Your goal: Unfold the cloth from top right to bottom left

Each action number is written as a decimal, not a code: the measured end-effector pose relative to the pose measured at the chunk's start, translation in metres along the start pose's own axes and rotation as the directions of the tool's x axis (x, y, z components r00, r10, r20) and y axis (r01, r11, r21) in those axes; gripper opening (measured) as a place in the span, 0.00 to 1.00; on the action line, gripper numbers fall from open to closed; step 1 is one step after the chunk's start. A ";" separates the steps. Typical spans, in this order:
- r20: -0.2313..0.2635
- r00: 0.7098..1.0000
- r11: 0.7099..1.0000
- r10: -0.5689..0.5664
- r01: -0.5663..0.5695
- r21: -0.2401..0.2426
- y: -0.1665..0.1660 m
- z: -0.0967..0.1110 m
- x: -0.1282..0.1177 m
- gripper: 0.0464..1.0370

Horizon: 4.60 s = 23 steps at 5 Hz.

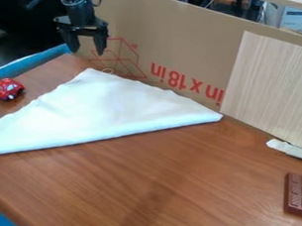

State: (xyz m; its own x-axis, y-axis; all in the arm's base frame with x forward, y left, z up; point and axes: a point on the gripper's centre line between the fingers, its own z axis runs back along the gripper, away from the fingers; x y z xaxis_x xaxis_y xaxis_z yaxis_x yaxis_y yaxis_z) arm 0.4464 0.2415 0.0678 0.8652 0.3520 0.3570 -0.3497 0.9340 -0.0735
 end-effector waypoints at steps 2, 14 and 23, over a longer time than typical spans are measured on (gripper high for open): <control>-0.061 0.998 1.000 0.018 -0.019 -0.005 0.001 -0.030 -0.016 0.96; -0.033 0.999 0.997 0.043 -0.040 0.073 0.005 -0.058 -0.005 0.12; -0.147 0.989 0.984 0.028 -0.053 -0.169 0.002 -0.029 -0.016 0.01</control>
State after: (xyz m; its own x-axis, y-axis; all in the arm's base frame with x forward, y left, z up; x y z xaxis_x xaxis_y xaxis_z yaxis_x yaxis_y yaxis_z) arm 0.4424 0.2397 0.0348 0.8986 0.3831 0.2138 -0.3292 0.9109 -0.2488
